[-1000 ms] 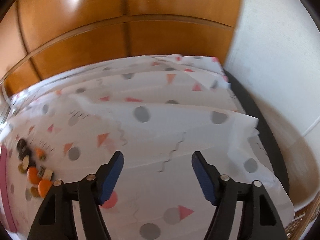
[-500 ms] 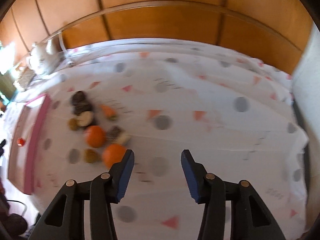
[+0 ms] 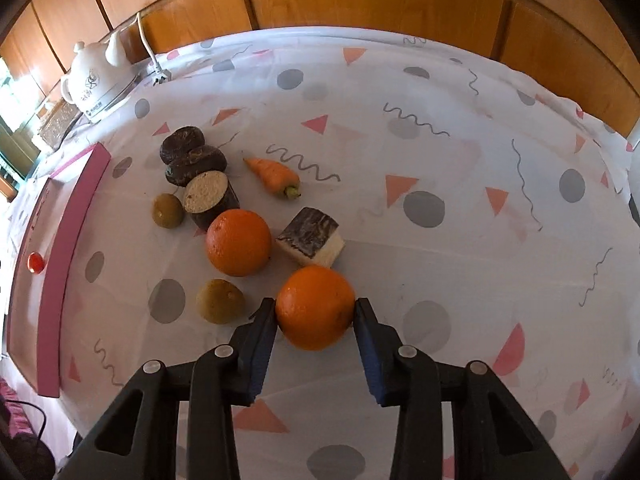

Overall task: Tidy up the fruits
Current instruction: 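Reach the right tool to the orange and close on it, then carry the orange in the right tool over the pink tray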

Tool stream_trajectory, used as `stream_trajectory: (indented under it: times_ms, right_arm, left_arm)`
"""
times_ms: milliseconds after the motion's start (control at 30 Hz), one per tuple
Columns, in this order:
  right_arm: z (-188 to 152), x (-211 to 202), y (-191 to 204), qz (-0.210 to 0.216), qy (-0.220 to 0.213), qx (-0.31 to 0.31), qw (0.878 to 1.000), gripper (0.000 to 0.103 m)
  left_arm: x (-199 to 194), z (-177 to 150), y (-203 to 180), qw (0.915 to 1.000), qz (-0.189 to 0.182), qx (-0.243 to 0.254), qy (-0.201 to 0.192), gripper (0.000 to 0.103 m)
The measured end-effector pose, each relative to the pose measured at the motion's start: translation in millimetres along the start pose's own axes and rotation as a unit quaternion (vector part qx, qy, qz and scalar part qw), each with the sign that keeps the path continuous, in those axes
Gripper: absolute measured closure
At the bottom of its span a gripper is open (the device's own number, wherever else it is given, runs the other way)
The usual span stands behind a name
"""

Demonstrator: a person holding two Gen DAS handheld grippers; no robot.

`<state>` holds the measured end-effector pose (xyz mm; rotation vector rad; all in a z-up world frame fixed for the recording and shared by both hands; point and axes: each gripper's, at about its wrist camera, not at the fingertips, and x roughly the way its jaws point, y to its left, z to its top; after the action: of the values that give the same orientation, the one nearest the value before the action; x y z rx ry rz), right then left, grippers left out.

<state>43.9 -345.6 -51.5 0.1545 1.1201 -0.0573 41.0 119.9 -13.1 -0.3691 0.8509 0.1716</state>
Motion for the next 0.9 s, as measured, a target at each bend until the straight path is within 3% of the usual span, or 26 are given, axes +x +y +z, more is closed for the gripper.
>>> stream_trajectory:
  times_ms: [233,333,467,533,700,900]
  right_arm:
    - [-8,-3,-1,-0.002,-0.022,0.01,1.0,0.065]
    - [-10,-8,-4,-0.007,-0.032,0.021,0.999,0.065]
    - [-14,-26,-8,-0.007,-0.056,0.031,0.998,0.065]
    - [-16,-37,-9,-0.003,-0.07,0.034,0.997,0.065]
    - [-15,-61,5,0.031,-0.094,0.013,0.995,0.065]
    - [-13,-68,64,0.096,-0.095,-0.067,0.989,0.065]
  left_arm:
    - [-4,0,5,0.9995,0.025,0.012,-0.013,0.019]
    - [-7,0,4,0.9991,0.032,0.02,-0.02,0.015]
    - [-10,0,0,0.9981,0.04,0.035,-0.031,0.0]
    - [-10,-1,-3,0.9974,0.047,0.042,-0.035,0.0]
    - [-7,-1,-5,0.9969,0.057,0.048,-0.027,0.0]
    - [-20,2,-5,0.9923,0.083,0.056,-0.073,0.0]
